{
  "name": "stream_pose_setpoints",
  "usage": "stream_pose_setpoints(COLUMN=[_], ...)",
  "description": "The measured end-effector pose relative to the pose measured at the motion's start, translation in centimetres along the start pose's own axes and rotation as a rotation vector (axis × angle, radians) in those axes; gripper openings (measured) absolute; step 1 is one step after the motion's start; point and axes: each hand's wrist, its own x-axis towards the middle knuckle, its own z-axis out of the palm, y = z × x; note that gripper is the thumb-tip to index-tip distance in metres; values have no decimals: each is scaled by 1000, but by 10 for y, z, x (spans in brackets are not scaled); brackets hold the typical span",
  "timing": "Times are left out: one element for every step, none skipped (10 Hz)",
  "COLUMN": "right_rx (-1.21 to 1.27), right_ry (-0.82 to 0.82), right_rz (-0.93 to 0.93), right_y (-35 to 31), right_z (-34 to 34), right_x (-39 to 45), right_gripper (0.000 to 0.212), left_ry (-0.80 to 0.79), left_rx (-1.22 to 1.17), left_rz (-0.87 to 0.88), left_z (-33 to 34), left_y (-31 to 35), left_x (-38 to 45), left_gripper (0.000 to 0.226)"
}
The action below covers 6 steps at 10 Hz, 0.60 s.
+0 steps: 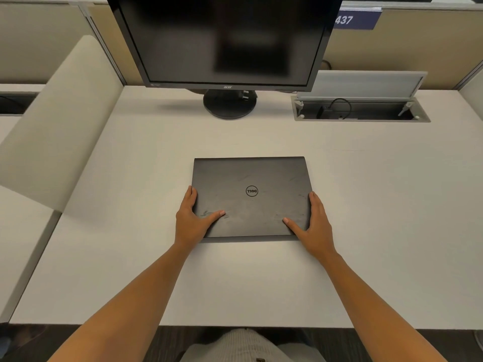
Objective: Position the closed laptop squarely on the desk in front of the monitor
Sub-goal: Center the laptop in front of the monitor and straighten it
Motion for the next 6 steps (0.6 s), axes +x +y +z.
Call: stream_pose_setpoints(right_rx=[-14,-3,18,30,-206,-356], right_ry=[7,2,-16,-29,6,12], right_rz=[5,0,2,9,-10,-34], right_y=[0,1,3,3,-5,-13], right_z=[2,2,1,0,3,10], right_x=[0,-1,2,5,15,27], right_gripper=[101,100,99,97,94,94], left_ry=[-22,-43,-44,-54,-51,-38], left_rx=[113,246,454,541,625,632], left_rz=[57,106,196,217,233,245], left_z=[1,2,3,2,0,1], left_y=[-3,-6,-8,-6,-3,6], left_x=[-3,-7,-5,-2,4,14], left_gripper=[107,101,95,96,102,103])
